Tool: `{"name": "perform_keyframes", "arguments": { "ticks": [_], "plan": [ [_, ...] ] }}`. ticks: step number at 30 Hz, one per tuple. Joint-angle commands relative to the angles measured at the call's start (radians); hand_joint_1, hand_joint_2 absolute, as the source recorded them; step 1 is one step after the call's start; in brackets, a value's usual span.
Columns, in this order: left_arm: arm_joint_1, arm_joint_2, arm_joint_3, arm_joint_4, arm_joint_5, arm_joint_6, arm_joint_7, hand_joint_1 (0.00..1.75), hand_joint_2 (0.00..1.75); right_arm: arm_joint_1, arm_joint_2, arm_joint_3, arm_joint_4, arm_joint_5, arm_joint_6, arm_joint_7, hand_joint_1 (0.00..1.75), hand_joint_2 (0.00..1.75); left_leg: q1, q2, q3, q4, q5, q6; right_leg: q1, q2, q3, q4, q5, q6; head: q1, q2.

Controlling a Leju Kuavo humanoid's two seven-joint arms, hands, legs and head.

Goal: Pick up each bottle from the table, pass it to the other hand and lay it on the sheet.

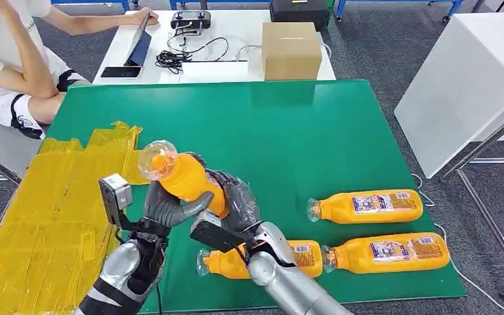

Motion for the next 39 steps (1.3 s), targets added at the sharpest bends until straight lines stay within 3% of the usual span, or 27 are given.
{"name": "perform_keyframes", "arguments": {
  "ticks": [1,3,4,8,11,12,14,16,18,22,23,24,25,26,27,30,33,35,38,39],
  "plan": [
    [-0.048,-0.006,0.025,-0.009,-0.018,0.04,-0.02,1.75,1.75,0.014,-0.039,0.031,-0.01,-0.005,-0.022,-0.007,1.64,1.75,0.001,-0.001,0.001,0.0,0.0,-0.001,0.001,-0.002,0.002,-0.001,0.0,0.0,0.0,0.0],
    [-0.048,-0.006,0.025,-0.009,-0.018,0.04,-0.02,1.75,1.75,0.014,-0.039,0.031,-0.01,-0.005,-0.022,-0.007,1.64,1.75,0.001,-0.002,0.002,0.0,-0.001,-0.001,0.001,-0.002,0.003,-0.001,-0.001,0.0,0.0,0.0],
    [-0.045,-0.005,0.034,-0.016,-0.061,0.091,-0.04,1.75,1.75,0.034,-0.043,0.016,-0.049,-0.009,-0.051,-0.016,0.0,1.75,0.001,-0.001,0.004,0.0,-0.001,-0.001,0.001,-0.002,0.005,-0.002,-0.001,0.0,0.0,0.0],
    [-0.034,0.027,0.104,-0.07,-0.318,0.369,-0.14,1.75,1.75,0.122,-0.108,-0.064,-0.287,-0.049,-0.076,-0.024,0.0,1.75,0.001,-0.003,0.002,0.0,-0.001,-0.001,0.001,-0.004,0.004,-0.001,-0.001,0.0,0.0,0.0],
    [-0.029,0.056,0.153,-0.107,-0.522,0.509,-0.149,1.75,1.75,0.187,-0.146,-0.127,-0.453,-0.037,-0.101,-0.024,0.0,1.75,0.001,-0.001,0.003,0.001,-0.002,-0.001,0.001,-0.002,0.004,0.0,-0.002,0.0,0.0,0.0],
    [-0.031,0.017,0.267,-0.091,-0.971,0.596,-0.097,1.75,1.75,0.216,-0.147,-0.167,-0.521,-0.036,-0.121,-0.036,0.0,1.75,0.001,-0.002,0.0,0.001,-0.001,-0.001,0.001,-0.002,0.002,0.0,-0.001,0.0,0.0,0.0],
    [-0.048,0.015,0.354,-0.076,-1.329,0.596,0.0,1.75,1.75,0.245,-0.156,-0.203,-0.595,-0.026,-0.133,-0.045,0.0,1.75,0.0,-0.002,0.0,0.001,0.0,-0.001,0.0,-0.002,0.001,0.0,-0.001,0.0,0.0,0.0],
    [-0.059,0.039,0.364,-0.048,-1.473,0.596,0.06,1.75,1.75,0.256,-0.156,-0.219,-0.615,-0.015,-0.137,-0.043,0.0,1.75,0.001,-0.001,0.002,0.001,-0.002,-0.001,0.001,-0.002,0.003,0.0,-0.002,0.0,0.0,0.0],
    [-0.093,0.127,0.309,0.037,-1.728,0.584,0.245,1.75,1.75,0.279,-0.159,-0.247,-0.645,0.003,-0.158,-0.047,0.0,1.75,0.001,0.0,0.002,0.001,-0.001,-0.001,0.001,0.0,0.003,0.0,-0.001,0.0,0.0,0.0],
    [-0.107,0.146,0.293,0.064,-1.719,0.596,0.264,1.75,1.75,0.286,-0.161,-0.253,-0.652,0.009,-0.155,-0.048,0.0,1.75,0.0,-0.002,0.003,-0.001,0.0,-0.002,0.0,-0.004,0.003,-0.001,-0.001,-0.001,0.0,0.0],
    [-0.259,0.485,-0.024,0.078,-1.842,0.406,0.715,1.75,1.75,0.288,-0.155,-0.263,-0.653,0.024,-0.149,-0.046,0.0,1.75,0.001,-0.003,0.003,-0.001,0.0,-0.002,0.001,-0.005,0.004,-0.001,-0.001,-0.001,0.001,0.0],
    [-0.256,0.472,-0.168,0.116,-1.842,0.367,0.867,1.75,1.75,0.3,-0.157,-0.275,-0.671,0.043,-0.146,-0.037,0.0,1.75,0.001,-0.003,0.004,-0.001,0.0,-0.002,0.001,-0.004,0.005,-0.002,-0.001,-0.001,0.001,0.0],
    [-0.236,0.385,-0.055,0.17,-1.842,0.317,0.741,1.75,1.75,0.315,-0.159,-0.287,-0.693,0.059,-0.14,-0.023,0.0,1.75,0.002,-0.004,-0.001,0.002,0.0,-0.003,0.002,-0.004,0.0,0.002,-0.001,-0.002,0.0,0.0],
    [-0.249,0.376,-0.049,0.187,-1.842,0.315,0.727,1.75,1.75,0.321,-0.162,-0.29,-0.703,0.062,-0.136,-0.022,0.0,1.75,0.002,-0.005,0.002,0.0,0.0,-0.003,0.002,-0.005,0.004,0.0,-0.002,-0.002,0.0,0.0],
    [-0.249,0.376,-0.049,0.187,-1.842,0.315,0.727,1.75,1.75,0.321,-0.162,-0.29,-0.703,0.062,-0.136,-0.022,0.0,1.75,0.001,-0.008,0.002,0.0,0.001,-0.001,0.0,-0.009,0.003,-0.001,-0.002,-0.001,0.002,0.0],
    [-0.259,0.37,-0.051,0.2,-1.842,0.318,0.725,1.75,1.75,0.325,-0.163,-0.292,-0.71,0.063,-0.132,-0.02,0.0,1.75,0.002,0.002,0.005,-0.001,0.001,-0.004,0.001,0.0,0.003,0.0,0.001,-0.004,-0.002,0.0],
    [-0.259,0.37,-0.051,0.2,-1.842,0.318,0.725,1.75,1.75,0.325,-0.163,-0.292,-0.71,0.063,-0.132,-0.02,0.0,1.75,0.004,-0.002,0.0,0.0,0.001,-0.002,0.003,-0.002,0.0,-0.001,0.001,-0.003,-0.001,0.0],
    [-0.283,0.372,-0.093,0.243,-1.842,0.153,0.763,1.75,1.75,0.337,-0.151,-0.309,-0.718,0.092,-0.123,-0.009,0.0,1.75,0.003,-0.001,0.003,0.0,0.0,-0.002,0.003,-0.001,0.003,-0.001,0.0,-0.002,-0.001,0.0],
    [-0.3,0.234,0.045,0.405,-1.797,0.045,0.638,1.75,1.75,0.368,-0.14,-0.338,-0.752,0.12,-0.093,0.011,0.0,1.75,0.002,0.0,0.001,-0.001,0.002,-0.003,0.002,-0.002,0.001,-0.001,0.001,-0.003,-0.001,0.0],
    [-0.308,0.22,0.054,0.439,-1.797,0.026,0.634,1.75,1.75,0.37,-0.137,-0.342,-0.752,0.124,-0.088,0.013,0.0,1.75,0.003,-0.001,0.004,-0.001,0.001,-0.003,0.003,-0.003,0.004,-0.002,0.0,-0.003,-0.001,0.0]
  ]
}}
